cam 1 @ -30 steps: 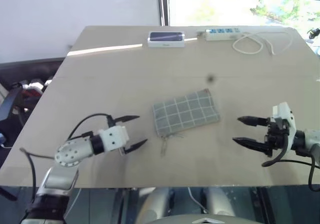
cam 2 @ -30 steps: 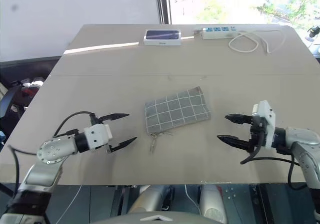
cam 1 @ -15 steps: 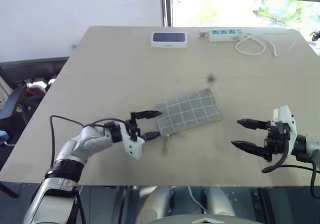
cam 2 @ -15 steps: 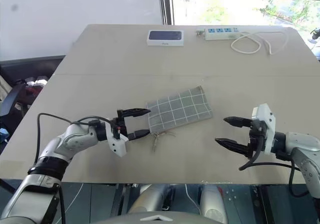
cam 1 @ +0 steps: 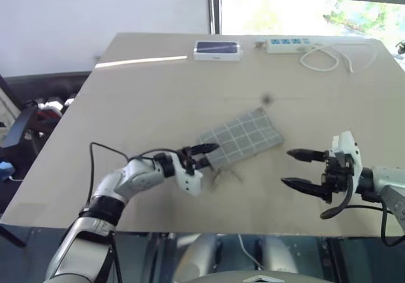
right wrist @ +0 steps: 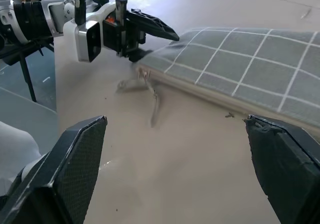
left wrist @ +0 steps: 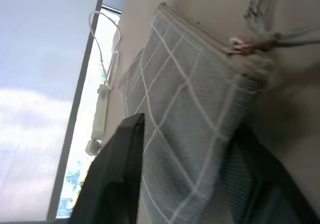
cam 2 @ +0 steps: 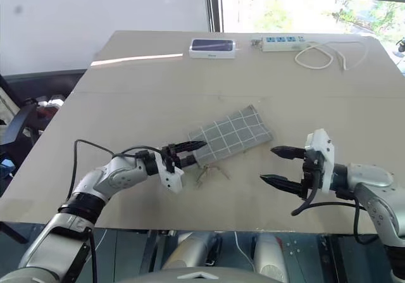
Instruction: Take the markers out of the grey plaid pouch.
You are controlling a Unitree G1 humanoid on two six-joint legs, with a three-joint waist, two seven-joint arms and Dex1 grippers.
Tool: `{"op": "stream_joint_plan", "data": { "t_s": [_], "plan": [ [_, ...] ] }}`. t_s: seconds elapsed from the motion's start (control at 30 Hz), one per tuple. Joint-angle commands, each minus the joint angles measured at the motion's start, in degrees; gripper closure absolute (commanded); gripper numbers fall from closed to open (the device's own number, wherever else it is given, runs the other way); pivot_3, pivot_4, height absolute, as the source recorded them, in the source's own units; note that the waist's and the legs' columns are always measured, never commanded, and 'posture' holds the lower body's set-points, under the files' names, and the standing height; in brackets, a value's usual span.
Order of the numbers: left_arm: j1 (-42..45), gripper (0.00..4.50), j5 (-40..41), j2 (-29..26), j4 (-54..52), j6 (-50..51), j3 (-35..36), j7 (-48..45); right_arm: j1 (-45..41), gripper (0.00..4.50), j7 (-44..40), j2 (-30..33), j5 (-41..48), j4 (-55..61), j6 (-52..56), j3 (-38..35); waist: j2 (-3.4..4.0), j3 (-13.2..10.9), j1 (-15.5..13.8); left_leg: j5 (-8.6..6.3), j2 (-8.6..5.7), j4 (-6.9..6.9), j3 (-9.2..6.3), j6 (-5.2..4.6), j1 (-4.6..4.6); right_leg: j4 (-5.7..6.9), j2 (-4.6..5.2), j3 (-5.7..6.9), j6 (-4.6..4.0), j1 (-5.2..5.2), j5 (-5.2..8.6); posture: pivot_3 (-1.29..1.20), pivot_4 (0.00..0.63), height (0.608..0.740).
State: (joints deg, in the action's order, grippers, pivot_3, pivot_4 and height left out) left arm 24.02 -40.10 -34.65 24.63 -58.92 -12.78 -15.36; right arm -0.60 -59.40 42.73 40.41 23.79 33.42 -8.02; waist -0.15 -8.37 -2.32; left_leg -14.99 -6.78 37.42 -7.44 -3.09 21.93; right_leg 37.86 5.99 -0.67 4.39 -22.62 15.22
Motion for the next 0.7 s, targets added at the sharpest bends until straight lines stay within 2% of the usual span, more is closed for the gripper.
{"op": "stream_joint_plan", "data": {
  "t_s": [0.03, 0.07, 0.2, 0.3, 0.57, 0.7],
  "plan": [
    [-0.25, 4.32, 0.27, 0.62, 0.63, 5.07, -1.65, -0.36, -3.1, 0.0, 3.07, -2.23, 1.18, 0.64, 0.86, 0.71, 0.1, 0.12, -0.14, 0.0, 0.0, 0.0, -0.02, -0.01, -0.02, 0.02, 0.01, 0.01, 0.0, 0.04, 0.0, 0.0, 0.15, 0.738],
    [-0.15, 4.42, 0.98, 0.6, 0.41, 5.77, -1.89, -0.8, -4.19, 0.0, 4.27, -3.01, 1.49, 0.38, 1.97, 1.27, 0.17, 0.19, -0.21, 0.0, 0.0, 0.01, -0.04, -0.02, -0.06, 0.04, 0.01, 0.01, 0.0, 0.07, 0.0, 0.0, 0.15, 0.738],
    [-0.45, 4.42, 5.05, 0.67, -1.31, 6.91, -2.68, -2.81, -7.39, 0.0, 8.3, -6.14, -1.2, -0.26, 3.53, 5.66, 0.17, 0.25, -0.18, 0.0, -0.01, 0.02, -0.11, -0.04, -0.08, 0.1, -0.02, 0.09, 0.0, 0.08, 0.0, 0.0, 0.15, 0.738],
    [-0.74, 4.42, 6.69, 0.77, -3.23, 8.35, -3.22, -4.33, -9.54, 0.0, 11.79, -9.07, 0.12, 0.08, 7.13, 7.78, 0.17, 0.25, -0.2, 0.06, -0.03, 0.02, -0.17, 0.05, -0.03, 0.1, -0.01, 0.1, -0.01, 0.06, 0.0, 0.0, 0.15, 0.738],
    [-1.26, 4.42, 6.4, 1.54, -6.02, 11.43, -3.66, -3.97, -15.3, 0.0, 19.27, -15.21, -1.47, -2.97, 16.01, 14.91, 0.16, 0.25, 0.05, 0.12, -0.07, 0.01, -0.19, 0.16, 0.05, 0.05, 0.01, 0.01, -0.01, 0.0, 0.0, 0.0, 0.15, 0.738],
    [-1.52, 4.42, 6.29, 1.28, -6.7, 12.2, -3.65, -3.62, -17.73, 0.0, 20.27, -16.85, -4.02, -5.32, 15.93, 17.3, 0.16, 0.25, 0.09, 0.12, -0.08, 0.01, -0.18, 0.16, 0.05, 0.05, -0.02, 0.01, -0.01, -0.02, 0.0, 0.0, 0.15, 0.738]
  ]
}}
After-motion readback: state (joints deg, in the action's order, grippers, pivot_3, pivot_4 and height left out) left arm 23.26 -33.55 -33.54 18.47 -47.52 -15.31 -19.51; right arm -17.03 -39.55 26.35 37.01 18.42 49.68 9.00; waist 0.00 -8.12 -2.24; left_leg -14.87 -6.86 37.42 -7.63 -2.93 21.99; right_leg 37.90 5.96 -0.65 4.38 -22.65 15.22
